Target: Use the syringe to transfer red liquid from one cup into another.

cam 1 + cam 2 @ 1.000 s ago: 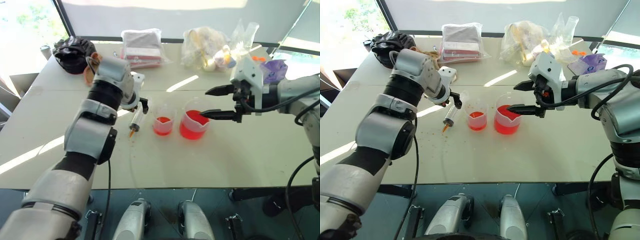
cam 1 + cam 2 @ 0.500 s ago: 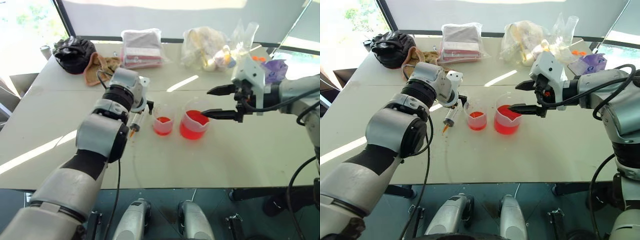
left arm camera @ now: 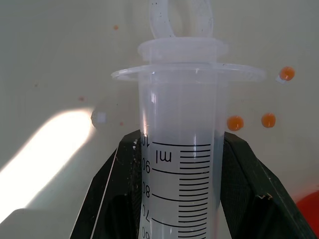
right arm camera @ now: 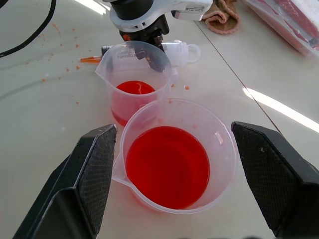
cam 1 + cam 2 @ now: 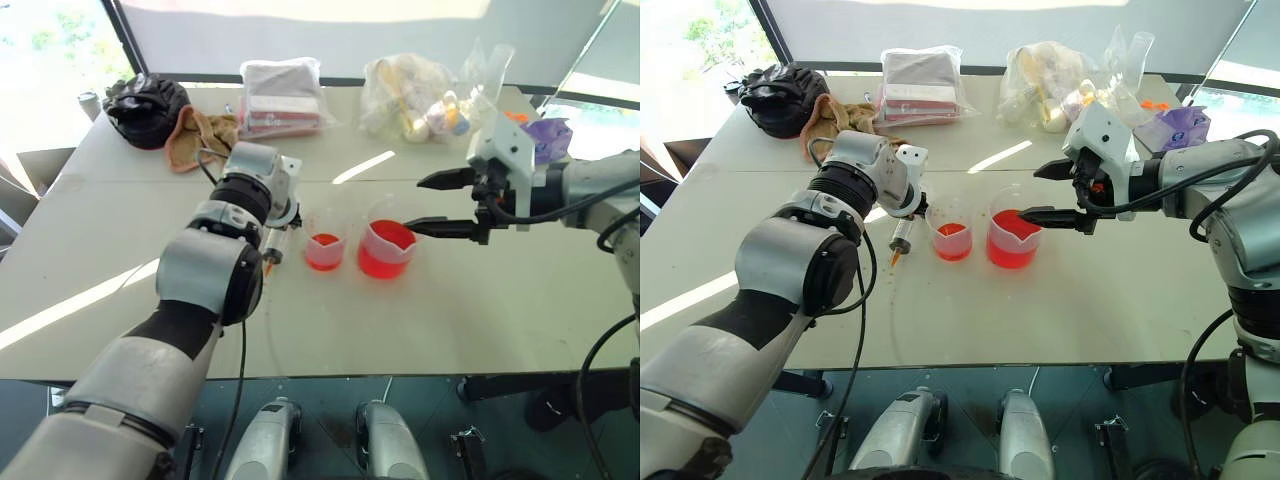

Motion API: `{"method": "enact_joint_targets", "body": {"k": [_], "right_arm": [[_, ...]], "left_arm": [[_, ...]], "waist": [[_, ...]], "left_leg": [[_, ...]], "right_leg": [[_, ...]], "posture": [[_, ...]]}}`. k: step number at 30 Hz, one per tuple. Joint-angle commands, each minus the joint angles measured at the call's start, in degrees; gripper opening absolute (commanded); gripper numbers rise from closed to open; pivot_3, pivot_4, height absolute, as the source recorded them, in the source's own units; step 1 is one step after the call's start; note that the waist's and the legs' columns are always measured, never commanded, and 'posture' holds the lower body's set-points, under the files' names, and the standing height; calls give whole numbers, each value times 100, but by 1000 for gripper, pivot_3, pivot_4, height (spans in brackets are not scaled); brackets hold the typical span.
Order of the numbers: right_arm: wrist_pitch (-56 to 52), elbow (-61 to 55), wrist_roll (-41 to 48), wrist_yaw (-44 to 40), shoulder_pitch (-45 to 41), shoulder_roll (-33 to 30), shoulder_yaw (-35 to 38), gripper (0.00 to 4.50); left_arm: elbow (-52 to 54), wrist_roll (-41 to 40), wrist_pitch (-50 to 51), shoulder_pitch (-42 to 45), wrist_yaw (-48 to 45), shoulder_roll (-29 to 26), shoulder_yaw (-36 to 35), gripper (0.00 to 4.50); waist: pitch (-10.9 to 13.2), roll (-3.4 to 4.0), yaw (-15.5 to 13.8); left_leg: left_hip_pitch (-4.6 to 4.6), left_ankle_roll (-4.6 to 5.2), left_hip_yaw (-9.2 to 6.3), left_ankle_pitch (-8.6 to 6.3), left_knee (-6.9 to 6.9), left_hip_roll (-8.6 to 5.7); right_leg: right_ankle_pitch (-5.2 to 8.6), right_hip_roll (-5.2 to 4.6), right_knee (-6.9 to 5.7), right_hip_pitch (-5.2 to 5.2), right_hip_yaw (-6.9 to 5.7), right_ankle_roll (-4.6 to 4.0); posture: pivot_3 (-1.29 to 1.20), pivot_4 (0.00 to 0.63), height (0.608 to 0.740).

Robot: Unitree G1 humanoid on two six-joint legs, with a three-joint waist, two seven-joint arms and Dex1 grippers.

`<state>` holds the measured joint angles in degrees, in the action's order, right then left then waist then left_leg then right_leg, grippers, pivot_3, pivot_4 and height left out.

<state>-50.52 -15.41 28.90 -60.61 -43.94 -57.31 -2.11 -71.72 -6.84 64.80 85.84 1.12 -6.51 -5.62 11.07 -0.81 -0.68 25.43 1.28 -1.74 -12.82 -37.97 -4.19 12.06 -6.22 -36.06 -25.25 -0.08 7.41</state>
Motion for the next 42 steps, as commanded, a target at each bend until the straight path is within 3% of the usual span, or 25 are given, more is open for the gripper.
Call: {"method": "enact_joint_targets", "body": {"k": [1, 5, 8, 13, 17, 22, 27, 32, 42], "right_arm": [[109, -40, -2, 21, -118, -16, 159, 3836], [122, -58, 1, 63, -79, 29, 151, 3836], [103, -100, 39, 121, -30, 52, 207, 3836], [116, -100, 38, 226, 38, 21, 342, 3836], [126, -37, 39, 403, -52, 74, 476, 3836], [2, -115, 122, 589, 4, 16, 737, 3836], [-294, -312, 284, 920, 153, 16, 1136, 3836], [-1137, -601, 1013, 1356, 120, 86, 2036, 3836], [-2301, -680, 2214, 2728, -517, 617, 3095, 3836]], "left_arm": [[126, -27, 108, 127, 432, -266, -327, 1477], [694, -436, 220, 108, 318, -820, -994, 1476], [1609, -467, 174, 7, 64, -1155, -942, 1476], [3213, -626, -177, -255, -486, -1241, -785, 1476], [4645, -1122, -1727, -789, -2058, -969, -514, 1476], [5372, -1235, -2830, -1077, -2724, -553, -211, 1476], [5492, -1849, -3726, -1076, -3228, 303, -346, 1476], [5420, -2179, -4187, -1328, -3599, 920, -237, 1476], [5051, -1890, -5110, -2451, -4373, 1393, 407, 1476]], "waist": [[0, 0, 3], [0, 0, 10], [0, 0, 1], [0, -1, -34], [0, 0, -25], [0, 0, -3], [0, 1, -19], [-1, 2, -14], [-3, 6, -20]], "left_leg": [[0, 0, 0, 0, 0, 0], [2, -1, 1, 1, 0, 1], [3, -1, 1, 0, 1, 1], [6, -10, 1, -5, 0, -8], [6, -12, 4, -5, 0, -15], [5, -4, 7, -1, 1, -13], [4, 4, 11, 1, 0, -9], [2, 9, 13, 0, -3, -9], [-4, 15, 15, -1, -7, -4]], "right_leg": [[0, 0, 0, -1, 0, 0], [0, 0, -6, -9, 0, 0], [0, -1, -5, -9, 0, 0], [0, -16, -3, -5, -3, 0], [-1, -25, 4, -3, -3, -1], [-1, -28, 5, -3, -3, -1], [-1, -23, 6, -1, -3, -2], [0, -20, 9, 4, -3, -2], [1, -19, 8, 12, -2, -4]], "posture": [[0, 150, 740], [0, 150, 740], [0, 150, 740], [0, 150, 740], [0, 150, 740], [0, 150, 740], [0, 150, 740], [0, 150, 740], [0, 150, 740]]}}
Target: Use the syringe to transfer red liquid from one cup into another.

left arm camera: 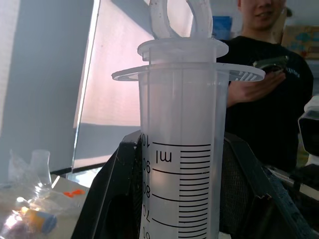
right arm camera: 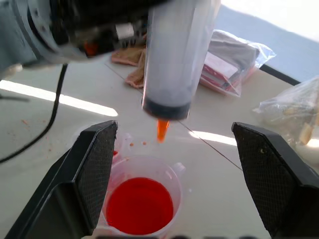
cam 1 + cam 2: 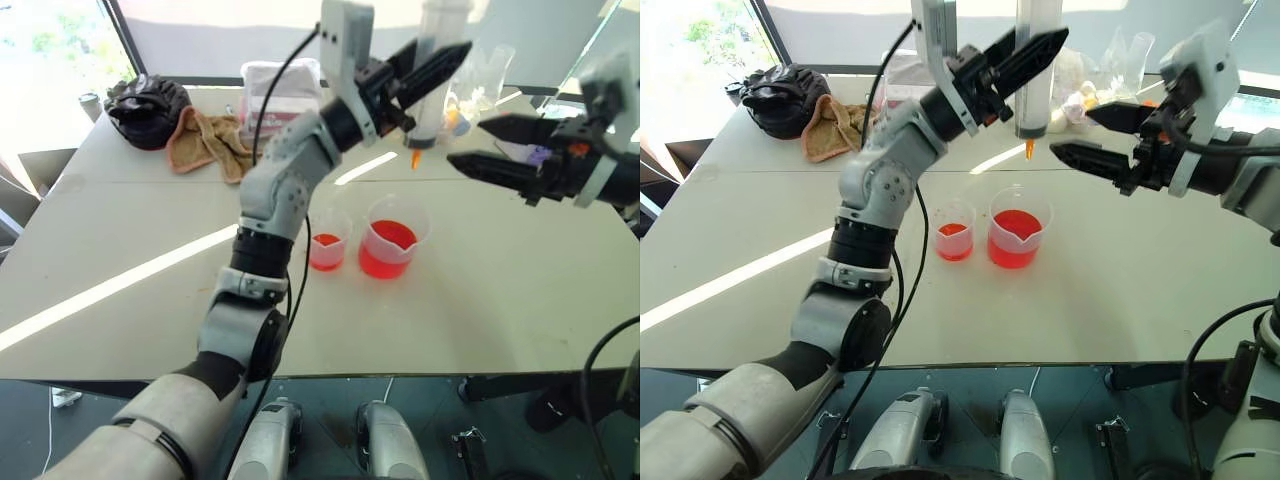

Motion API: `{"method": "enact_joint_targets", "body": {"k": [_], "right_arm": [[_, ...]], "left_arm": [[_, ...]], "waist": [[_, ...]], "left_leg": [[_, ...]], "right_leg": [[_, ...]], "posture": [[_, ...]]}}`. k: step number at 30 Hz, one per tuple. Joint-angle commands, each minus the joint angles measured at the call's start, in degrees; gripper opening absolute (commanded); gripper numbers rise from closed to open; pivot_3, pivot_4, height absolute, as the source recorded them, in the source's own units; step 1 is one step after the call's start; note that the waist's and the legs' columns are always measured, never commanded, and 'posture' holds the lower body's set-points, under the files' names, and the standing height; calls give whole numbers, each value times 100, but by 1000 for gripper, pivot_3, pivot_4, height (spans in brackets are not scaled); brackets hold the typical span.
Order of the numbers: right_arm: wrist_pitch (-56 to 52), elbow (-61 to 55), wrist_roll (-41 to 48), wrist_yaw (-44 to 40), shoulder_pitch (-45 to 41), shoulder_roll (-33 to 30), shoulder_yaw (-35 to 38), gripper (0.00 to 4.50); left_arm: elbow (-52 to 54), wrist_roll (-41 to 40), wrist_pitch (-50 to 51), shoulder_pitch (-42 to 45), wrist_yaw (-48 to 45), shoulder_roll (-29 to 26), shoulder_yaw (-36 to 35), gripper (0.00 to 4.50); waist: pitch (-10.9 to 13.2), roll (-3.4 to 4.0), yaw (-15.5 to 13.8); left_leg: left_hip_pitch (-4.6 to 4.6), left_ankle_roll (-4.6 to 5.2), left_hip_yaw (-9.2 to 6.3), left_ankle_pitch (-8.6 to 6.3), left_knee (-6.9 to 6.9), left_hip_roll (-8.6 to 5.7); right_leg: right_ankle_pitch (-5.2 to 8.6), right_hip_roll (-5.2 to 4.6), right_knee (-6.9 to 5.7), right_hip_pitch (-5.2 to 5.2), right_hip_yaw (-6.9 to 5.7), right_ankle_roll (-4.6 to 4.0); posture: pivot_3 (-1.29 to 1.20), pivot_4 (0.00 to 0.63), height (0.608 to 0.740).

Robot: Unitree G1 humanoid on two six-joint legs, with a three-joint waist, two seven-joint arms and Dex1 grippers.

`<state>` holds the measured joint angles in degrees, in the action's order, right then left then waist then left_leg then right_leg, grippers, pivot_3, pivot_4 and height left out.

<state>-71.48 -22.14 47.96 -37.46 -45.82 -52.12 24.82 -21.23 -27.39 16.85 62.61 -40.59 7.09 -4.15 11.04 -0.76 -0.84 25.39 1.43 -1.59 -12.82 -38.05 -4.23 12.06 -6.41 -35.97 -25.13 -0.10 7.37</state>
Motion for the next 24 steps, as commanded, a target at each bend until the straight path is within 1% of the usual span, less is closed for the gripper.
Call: {"method": "enact_joint_targets", "body": {"k": [1, 4, 10, 16, 24], "right_arm": [[-291, 29, 398, 559, -429, 169, 448, 3836], [-484, 125, 567, 1013, -694, 422, 477, 3836], [-601, -19, 575, 1485, -545, 638, 156, 3836], [-581, -1, 569, 1806, -487, 857, -42, 3836], [-416, 56, 389, 2000, -334, 989, -424, 3836]], "left_arm": [[4, 238, -411, -223, -267, 28, 351, 1476], [36, 425, -605, -568, -366, 14, 586, 1476], [68, 680, -853, -1023, -437, -65, 857, 1476], [76, 794, -931, -1189, -441, -83, 931, 1476], [70, 846, -866, -1293, -470, -103, 1050, 1476]], "waist": [[0, 0, -2], [0, 0, -1], [-1, 2, -1], [-1, 2, 1], [-1, 2, 3]], "left_leg": [[0, 1, 0, 0, -1, 0], [2, 2, 0, -1, -1, 0], [1, 4, 0, -1, -1, 0], [1, 5, 0, -1, -1, 0], [1, 6, 0, -1, -1, 0]], "right_leg": [[0, 0, 0, 0, 0, 0], [0, -4, 0, -1, 0, -1], [0, -7, 1, 0, 1, -1], [0, -2, 0, 0, 1, -1], [0, 2, -1, -1, -1, -1]], "posture": [[0, 150, 740], [0, 150, 740], [0, 150, 740], [0, 150, 740], [0, 150, 740]]}}
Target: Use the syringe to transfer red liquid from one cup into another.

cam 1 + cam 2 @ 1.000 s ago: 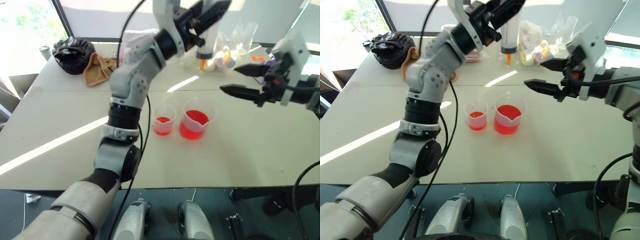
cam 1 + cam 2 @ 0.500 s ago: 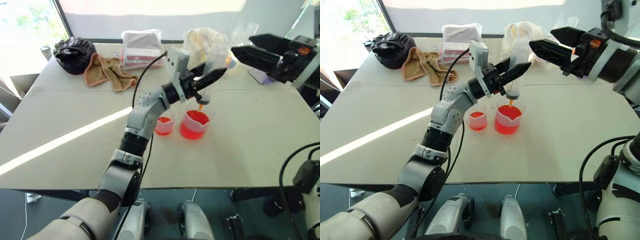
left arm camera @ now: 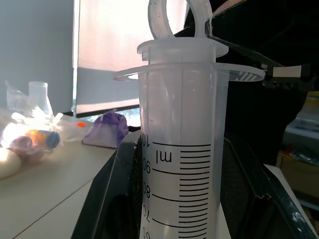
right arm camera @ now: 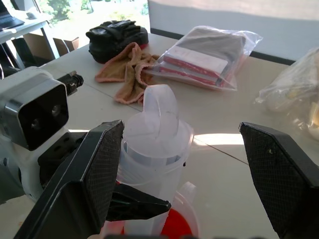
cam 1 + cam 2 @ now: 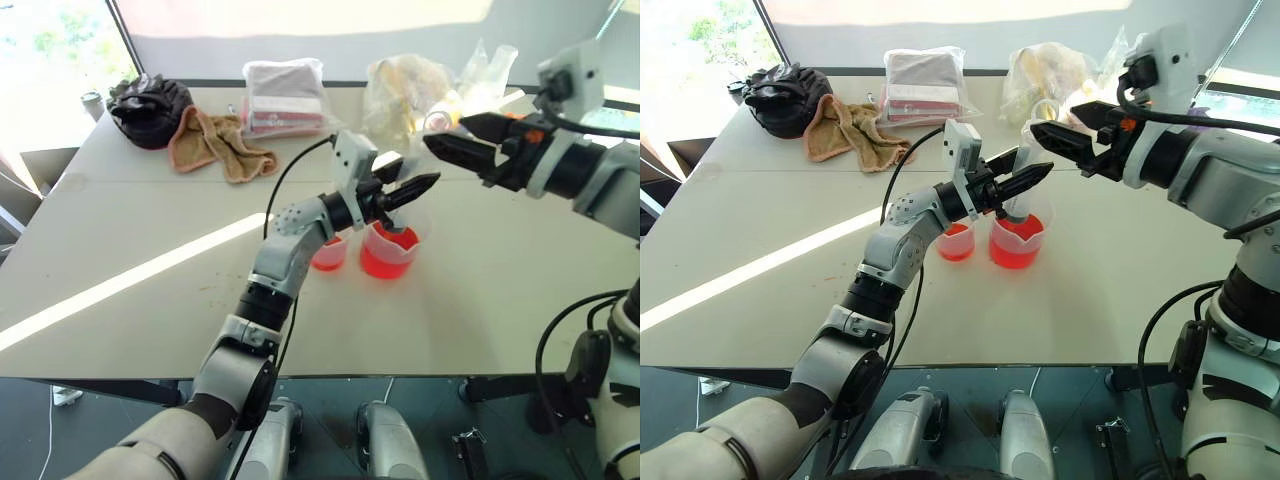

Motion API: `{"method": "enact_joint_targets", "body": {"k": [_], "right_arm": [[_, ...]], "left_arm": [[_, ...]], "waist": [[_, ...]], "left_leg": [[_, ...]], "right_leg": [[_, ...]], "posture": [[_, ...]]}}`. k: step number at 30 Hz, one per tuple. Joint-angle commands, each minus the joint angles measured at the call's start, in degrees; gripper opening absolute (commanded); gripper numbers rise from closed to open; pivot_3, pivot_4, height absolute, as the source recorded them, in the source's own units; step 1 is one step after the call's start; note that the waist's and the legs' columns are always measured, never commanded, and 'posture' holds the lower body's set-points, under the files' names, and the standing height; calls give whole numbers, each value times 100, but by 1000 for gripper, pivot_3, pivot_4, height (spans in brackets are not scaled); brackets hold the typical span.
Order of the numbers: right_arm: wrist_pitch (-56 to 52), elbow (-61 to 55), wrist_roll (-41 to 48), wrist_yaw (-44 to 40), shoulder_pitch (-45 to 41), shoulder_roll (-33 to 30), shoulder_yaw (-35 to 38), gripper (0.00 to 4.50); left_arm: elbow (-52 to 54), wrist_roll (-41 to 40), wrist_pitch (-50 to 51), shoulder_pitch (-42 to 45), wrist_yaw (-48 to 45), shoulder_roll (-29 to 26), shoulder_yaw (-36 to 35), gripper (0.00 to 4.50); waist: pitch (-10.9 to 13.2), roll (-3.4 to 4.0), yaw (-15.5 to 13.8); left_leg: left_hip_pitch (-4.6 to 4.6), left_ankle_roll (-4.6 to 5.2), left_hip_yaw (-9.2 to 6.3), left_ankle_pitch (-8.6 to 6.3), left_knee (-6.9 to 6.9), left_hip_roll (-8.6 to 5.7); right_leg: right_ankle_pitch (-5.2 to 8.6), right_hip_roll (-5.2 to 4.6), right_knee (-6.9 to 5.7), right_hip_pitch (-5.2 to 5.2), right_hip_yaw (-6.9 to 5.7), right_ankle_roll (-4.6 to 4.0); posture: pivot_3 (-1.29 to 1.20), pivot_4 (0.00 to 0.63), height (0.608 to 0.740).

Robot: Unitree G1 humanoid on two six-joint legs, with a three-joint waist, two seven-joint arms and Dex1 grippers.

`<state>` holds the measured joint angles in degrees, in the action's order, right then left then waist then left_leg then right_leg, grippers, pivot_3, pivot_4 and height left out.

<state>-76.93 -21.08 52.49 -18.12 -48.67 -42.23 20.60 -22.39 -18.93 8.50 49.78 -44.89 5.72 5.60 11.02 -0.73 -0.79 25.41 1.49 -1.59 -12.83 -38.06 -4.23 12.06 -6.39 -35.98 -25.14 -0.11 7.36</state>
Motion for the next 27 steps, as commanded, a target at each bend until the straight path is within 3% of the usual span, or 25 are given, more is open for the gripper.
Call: {"method": "enact_joint_targets", "body": {"k": [1, 11, 19, 27], "right_arm": [[141, -60, -77, 83, -37, 24, -30, 3836], [45, -80, 47, 258, -122, 293, -74, 3836], [-6, -108, 194, 225, -77, 310, -91, 122], [-32, -64, 363, 42, -72, 196, -47, 55]], "left_arm": [[196, 12, -21, -28, -42, 20, 97, 1476], [362, 87, 165, -252, -6, -72, 253, 1476], [382, 91, 189, -253, 81, -76, 259, 1476], [333, 136, 80, -280, 90, -86, 287, 1476]], "waist": [[0, 0, 0], [0, 0, 0], [0, 1, 3], [0, 1, 1]], "left_leg": [[0, 0, 0, 0, 0, 0], [0, 1, 0, 0, 0, 0], [0, 1, -1, 0, 0, 0], [0, 2, -1, 0, 0, 0]], "right_leg": [[0, 0, 0, 0, 0, 0], [0, 1, 0, 0, 0, 0], [0, 1, 0, 0, 0, 0], [0, 2, 2, 0, 0, 0]], "posture": [[0, 150, 740], [0, 150, 740], [0, 150, 740], [0, 150, 740]]}}
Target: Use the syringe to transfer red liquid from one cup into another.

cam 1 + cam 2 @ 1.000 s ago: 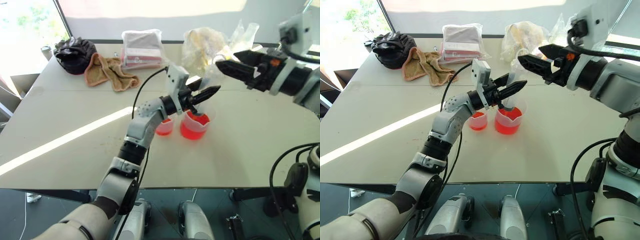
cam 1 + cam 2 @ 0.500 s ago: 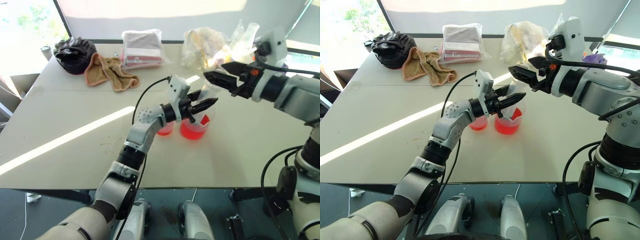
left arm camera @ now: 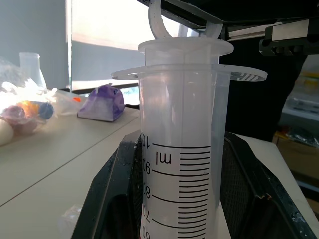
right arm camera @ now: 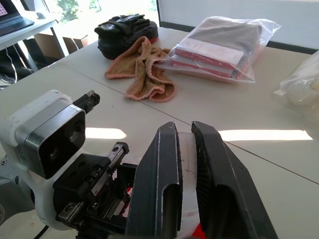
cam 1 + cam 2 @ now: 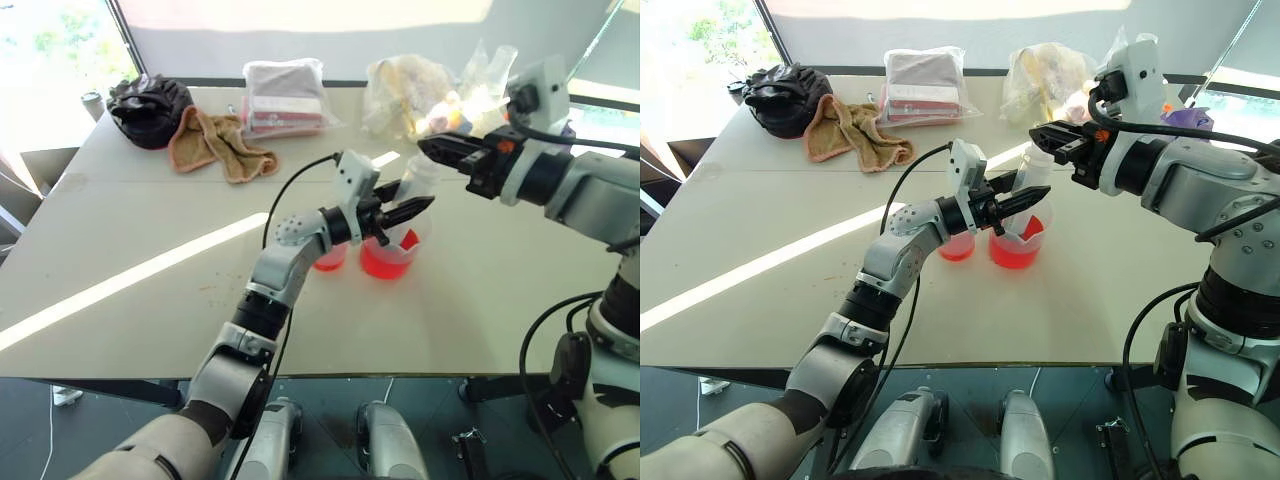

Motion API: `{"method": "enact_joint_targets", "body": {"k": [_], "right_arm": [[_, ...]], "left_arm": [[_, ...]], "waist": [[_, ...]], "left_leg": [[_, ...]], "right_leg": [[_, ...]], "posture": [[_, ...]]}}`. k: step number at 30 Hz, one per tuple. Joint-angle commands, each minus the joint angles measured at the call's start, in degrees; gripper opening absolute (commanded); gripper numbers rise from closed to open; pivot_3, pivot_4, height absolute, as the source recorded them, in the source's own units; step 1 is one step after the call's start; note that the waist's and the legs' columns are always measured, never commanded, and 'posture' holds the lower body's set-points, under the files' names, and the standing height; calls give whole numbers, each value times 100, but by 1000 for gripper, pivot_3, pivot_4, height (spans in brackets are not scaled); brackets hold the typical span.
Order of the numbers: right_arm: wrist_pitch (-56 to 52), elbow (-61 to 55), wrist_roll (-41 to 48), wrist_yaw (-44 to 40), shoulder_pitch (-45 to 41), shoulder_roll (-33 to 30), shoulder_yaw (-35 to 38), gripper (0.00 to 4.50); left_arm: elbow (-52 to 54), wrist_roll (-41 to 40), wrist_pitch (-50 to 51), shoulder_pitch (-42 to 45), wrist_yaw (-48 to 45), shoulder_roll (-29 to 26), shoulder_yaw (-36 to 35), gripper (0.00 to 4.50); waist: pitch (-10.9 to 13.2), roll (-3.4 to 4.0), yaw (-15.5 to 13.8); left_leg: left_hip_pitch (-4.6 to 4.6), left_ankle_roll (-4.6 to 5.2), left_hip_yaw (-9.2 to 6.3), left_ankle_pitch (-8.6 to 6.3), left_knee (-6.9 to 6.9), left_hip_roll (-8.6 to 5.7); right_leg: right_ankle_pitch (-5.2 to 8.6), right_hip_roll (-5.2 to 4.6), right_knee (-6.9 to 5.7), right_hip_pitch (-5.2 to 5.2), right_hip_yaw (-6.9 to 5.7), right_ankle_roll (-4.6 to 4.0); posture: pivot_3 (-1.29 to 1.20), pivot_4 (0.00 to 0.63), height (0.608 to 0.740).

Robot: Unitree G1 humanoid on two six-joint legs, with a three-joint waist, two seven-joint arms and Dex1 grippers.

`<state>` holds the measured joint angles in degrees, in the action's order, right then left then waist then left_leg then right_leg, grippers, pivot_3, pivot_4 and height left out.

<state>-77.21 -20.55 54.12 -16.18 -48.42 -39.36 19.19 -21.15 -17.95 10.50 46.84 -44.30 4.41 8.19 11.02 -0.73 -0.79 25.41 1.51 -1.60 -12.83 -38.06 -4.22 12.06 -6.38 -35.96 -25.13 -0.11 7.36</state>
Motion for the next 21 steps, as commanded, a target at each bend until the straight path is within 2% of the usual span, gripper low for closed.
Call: {"method": "enact_joint_targets", "body": {"k": [1, 21], "right_arm": [[12, -106, 213, -193, -114, -125, 100, 55], [309, 462, 101, -484, -584, -472, 198, 55]], "left_arm": [[183, 56, -122, 4, 28, 38, 43, 1476], [28, 202, -98, -151, -19, -4, 157, 1476]], "waist": [[0, 0, 1], [0, 0, 1]], "left_leg": [[0, 0, 0, 0, 0, 0], [1, 2, 0, -1, 0, 1]], "right_leg": [[0, 0, 0, 0, 0, 0], [0, -2, 4, 1, -1, -1]], "posture": [[0, 150, 740], [0, 150, 740]]}}
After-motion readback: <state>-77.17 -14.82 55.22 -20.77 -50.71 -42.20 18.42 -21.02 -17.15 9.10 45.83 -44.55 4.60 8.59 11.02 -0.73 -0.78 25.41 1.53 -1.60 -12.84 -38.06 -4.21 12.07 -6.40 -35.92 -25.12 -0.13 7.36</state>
